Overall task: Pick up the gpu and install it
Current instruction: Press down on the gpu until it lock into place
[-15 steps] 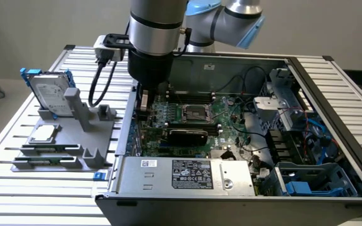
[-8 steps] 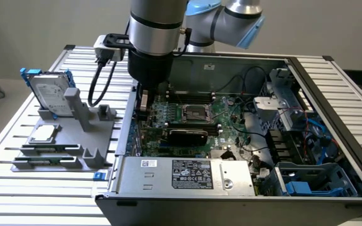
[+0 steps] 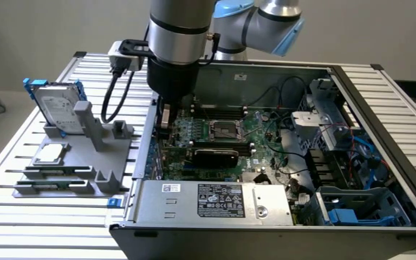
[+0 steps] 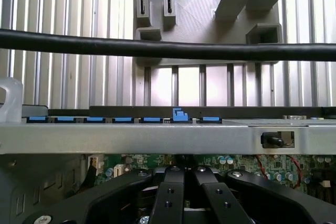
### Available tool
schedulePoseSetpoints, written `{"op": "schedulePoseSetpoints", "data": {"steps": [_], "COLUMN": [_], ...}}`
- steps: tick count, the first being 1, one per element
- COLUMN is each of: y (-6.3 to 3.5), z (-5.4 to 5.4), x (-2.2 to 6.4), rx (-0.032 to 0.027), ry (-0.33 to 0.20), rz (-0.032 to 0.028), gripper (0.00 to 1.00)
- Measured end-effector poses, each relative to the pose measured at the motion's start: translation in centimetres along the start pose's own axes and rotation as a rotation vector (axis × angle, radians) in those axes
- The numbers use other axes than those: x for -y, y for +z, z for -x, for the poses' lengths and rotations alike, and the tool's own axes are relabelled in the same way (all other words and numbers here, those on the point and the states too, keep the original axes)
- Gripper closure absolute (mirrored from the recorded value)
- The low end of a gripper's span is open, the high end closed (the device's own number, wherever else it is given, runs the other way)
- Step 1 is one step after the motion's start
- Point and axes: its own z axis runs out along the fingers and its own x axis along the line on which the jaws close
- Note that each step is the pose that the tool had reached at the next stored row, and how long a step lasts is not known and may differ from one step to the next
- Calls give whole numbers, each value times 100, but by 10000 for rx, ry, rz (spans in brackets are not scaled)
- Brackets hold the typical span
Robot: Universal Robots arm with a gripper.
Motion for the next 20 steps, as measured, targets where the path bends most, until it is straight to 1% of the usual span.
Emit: {"op": "schedulePoseSetpoints", "data": {"steps": [7,10,11,13,15,17,20], "y": [14,8,-7,-89,-155,-185,-211], "z": [0,1,2,-1,-2,-3,-6], "x": [3,9,19,45,85,154,284], "rx": [-14,-5,11,-11,-12,-9,-12], "ry": [14,20,18,18,18,18,17], "rz": [0,-2,-5,49,87,94,95], "gripper": [89,89,89,89,89,89,89]}}
